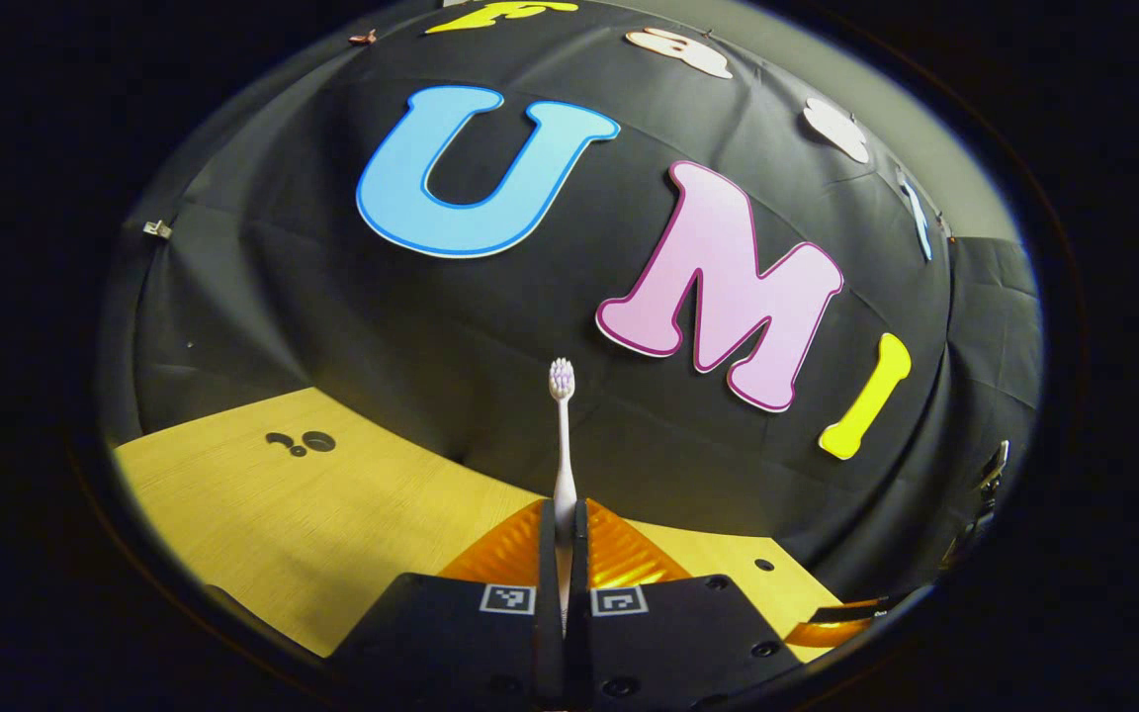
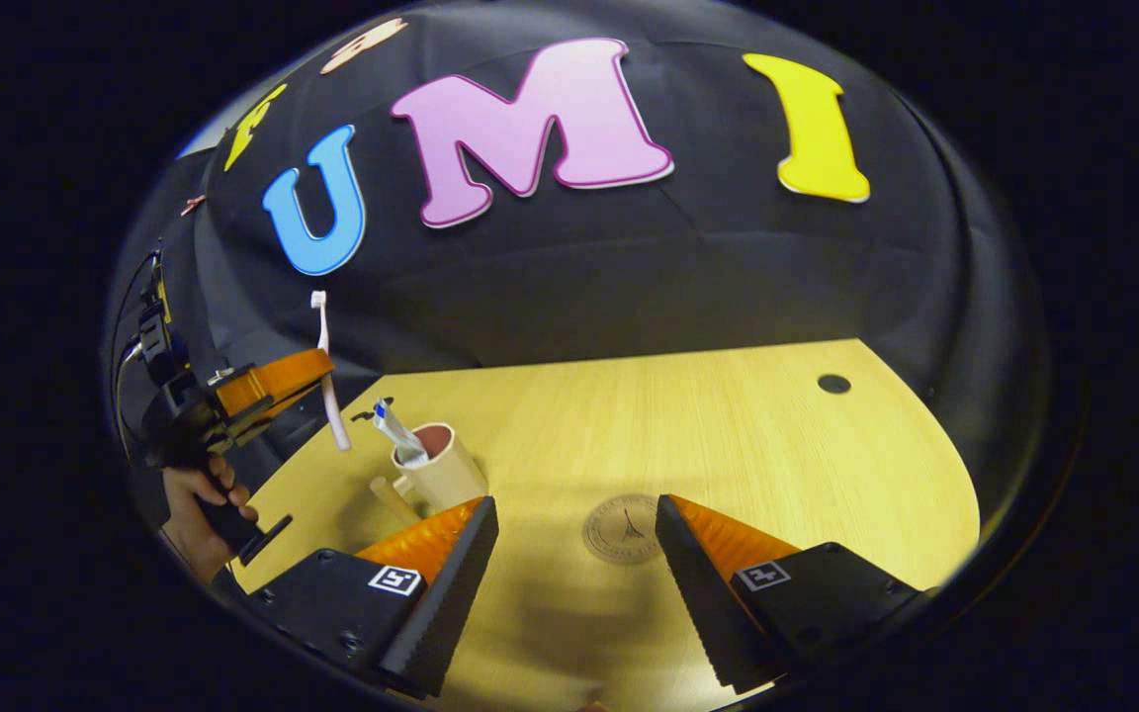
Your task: Put the toothbrush and toothpaste on the desktop into the cup, then pick up the cup and place it on the coaster on the desktop.
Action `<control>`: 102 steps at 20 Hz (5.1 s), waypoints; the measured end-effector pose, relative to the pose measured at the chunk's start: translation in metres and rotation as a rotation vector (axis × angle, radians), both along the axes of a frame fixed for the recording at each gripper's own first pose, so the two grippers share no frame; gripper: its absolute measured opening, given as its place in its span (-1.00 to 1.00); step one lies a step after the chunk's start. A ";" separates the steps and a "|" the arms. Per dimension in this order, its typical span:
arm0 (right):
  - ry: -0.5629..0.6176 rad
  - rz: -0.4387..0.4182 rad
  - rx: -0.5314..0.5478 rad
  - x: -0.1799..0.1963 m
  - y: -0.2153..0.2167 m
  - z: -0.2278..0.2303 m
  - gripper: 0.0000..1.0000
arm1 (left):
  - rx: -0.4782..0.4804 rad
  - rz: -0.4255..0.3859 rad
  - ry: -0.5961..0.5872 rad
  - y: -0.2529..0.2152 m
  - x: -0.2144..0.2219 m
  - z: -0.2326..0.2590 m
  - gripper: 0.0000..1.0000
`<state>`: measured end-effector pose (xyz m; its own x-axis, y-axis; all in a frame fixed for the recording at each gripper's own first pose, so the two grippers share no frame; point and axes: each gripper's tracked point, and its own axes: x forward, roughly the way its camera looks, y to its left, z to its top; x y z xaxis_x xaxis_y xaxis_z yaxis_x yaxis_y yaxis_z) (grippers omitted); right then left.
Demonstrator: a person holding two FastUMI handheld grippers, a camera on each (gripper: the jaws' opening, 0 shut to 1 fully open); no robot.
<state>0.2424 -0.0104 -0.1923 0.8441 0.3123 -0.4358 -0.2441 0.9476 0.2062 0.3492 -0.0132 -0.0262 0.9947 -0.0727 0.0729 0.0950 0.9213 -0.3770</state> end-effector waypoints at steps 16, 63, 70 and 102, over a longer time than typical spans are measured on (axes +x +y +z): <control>0.104 -0.105 -0.004 -0.018 -0.053 -0.033 0.97 | 0.137 -0.022 -0.015 -0.015 0.047 -0.065 -0.81; 0.166 -0.365 0.128 -0.082 -0.160 -0.042 0.96 | 0.341 -0.278 1.064 -0.045 -0.004 -0.189 0.47; 0.169 -0.361 0.124 -0.091 -0.164 -0.041 0.97 | 0.357 -0.276 1.122 -0.049 -0.006 -0.191 -0.35; 0.117 -0.508 0.070 -0.136 -0.252 -0.021 0.97 | 0.669 -0.619 1.028 -0.235 -0.012 -0.187 -0.60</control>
<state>0.1068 -0.2627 -0.2130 0.8436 -0.0916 -0.5291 0.2709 0.9234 0.2720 0.3374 -0.2487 -0.2129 0.3717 -0.2498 -0.8941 0.5038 0.8633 -0.0317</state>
